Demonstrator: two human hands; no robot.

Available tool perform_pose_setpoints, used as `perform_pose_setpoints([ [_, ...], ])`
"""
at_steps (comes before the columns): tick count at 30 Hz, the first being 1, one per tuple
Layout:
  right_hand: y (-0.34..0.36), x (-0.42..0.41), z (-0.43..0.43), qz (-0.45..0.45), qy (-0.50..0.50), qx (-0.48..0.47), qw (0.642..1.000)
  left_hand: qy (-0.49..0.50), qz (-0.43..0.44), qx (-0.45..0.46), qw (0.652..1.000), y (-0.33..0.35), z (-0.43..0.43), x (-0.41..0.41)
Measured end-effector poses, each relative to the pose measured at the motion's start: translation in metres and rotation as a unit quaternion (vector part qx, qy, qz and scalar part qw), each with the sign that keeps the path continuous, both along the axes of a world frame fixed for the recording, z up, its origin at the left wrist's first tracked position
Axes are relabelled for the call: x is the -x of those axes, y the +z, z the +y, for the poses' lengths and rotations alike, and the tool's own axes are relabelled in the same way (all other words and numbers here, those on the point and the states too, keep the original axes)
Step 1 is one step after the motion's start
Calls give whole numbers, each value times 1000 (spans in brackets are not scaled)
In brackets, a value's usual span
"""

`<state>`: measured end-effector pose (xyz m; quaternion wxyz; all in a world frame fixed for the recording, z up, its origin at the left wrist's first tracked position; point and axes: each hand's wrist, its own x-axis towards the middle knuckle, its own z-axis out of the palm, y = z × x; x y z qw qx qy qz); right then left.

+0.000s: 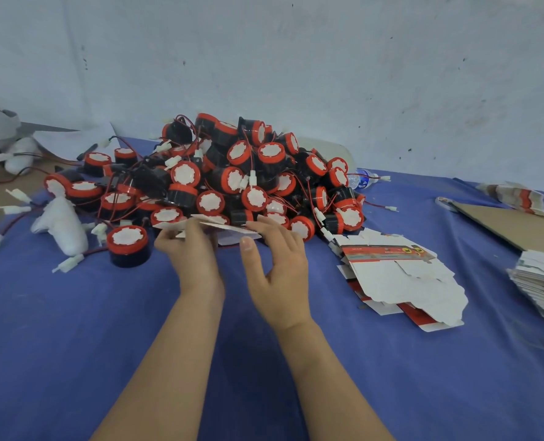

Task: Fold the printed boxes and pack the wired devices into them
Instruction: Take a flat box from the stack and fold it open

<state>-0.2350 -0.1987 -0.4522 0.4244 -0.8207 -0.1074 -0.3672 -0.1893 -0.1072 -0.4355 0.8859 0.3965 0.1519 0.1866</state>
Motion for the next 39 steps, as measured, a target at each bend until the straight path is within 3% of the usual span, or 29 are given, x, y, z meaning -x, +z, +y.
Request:
perform_pose_setpoints([
  [6, -1, -3, -4, -21, -22, 9, 999, -28, 15, -62, 998, -1, -3, 3],
  [8, -2, -4, -4, -27, -37, 2, 999, -29, 9, -125, 992, -1, -6, 6],
  [13, 0, -9, -14, 32, -58, -97, 993, -23, -99, -344, 933, 2, -17, 18],
  [15, 1, -11, -17, 57, -59, -148, 986, -47, -130, -385, 912, 1, -22, 22],
  [19, 5, -13, -27, 156, 7, -311, 938, -96, -153, -397, 900, 2, -25, 25],
  [25, 15, -12, -29, 213, 112, -386, 891, -87, -168, -395, 899, -2, -23, 23],
  [31, 8, -20, -33, 267, 64, -462, 844, -94, -144, -412, 895, -9, -25, 22],
  [39, 0, -20, -39, 225, 56, -419, 878, -124, -101, -444, 882, -23, -23, 10],
])
